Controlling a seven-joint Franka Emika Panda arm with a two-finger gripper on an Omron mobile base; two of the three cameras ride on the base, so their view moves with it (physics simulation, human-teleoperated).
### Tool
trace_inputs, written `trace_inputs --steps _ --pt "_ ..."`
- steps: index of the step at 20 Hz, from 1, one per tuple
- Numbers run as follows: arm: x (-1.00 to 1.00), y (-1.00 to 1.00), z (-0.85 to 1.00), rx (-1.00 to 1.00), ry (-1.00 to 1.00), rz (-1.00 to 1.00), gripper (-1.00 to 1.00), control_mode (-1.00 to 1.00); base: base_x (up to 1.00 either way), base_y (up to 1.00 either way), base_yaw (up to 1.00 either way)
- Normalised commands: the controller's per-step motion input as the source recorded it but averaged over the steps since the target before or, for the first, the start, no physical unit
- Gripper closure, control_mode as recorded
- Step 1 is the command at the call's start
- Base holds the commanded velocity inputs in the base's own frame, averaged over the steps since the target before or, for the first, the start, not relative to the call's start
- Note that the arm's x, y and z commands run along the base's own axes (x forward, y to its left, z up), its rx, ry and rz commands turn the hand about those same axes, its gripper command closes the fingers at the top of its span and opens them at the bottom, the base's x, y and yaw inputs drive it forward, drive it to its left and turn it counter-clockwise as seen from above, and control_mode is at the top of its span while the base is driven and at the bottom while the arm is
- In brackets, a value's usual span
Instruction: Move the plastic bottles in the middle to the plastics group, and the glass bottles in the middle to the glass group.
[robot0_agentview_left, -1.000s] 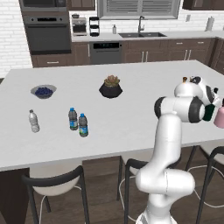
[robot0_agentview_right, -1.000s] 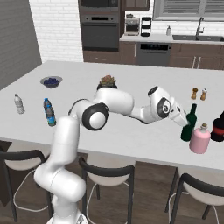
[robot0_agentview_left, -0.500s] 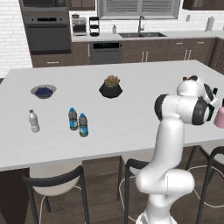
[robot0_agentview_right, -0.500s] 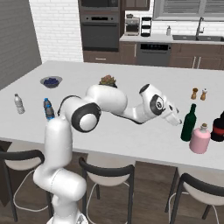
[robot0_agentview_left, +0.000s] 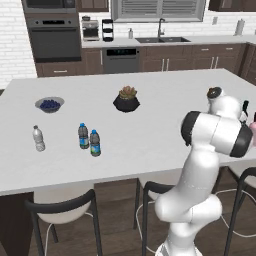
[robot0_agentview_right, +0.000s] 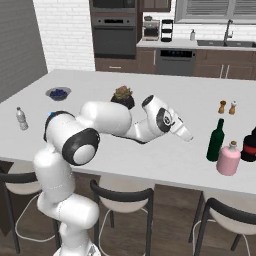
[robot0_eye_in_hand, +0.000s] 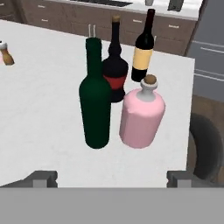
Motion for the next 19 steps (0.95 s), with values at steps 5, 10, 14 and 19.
trace_inputs --steps 5,10,14,19 --pt "-0.29 0.63 0.32 0.05 0.38 0.46 -1.0 -1.0 0.0 0.0 0.0" --pt "-0.36 0.67 0.33 0.13 0.26 0.36 -1.0 -1.0 0.0 0.0 0.0" --pt "-0.44 0.69 0.28 0.16 0.02 0.19 -1.0 -1.0 0.0 0.0 0.0" --pt "-0.53 0.72 0.1 0.17 -0.05 0.12 -1.0 -1.0 0.0 0.0 0.0"
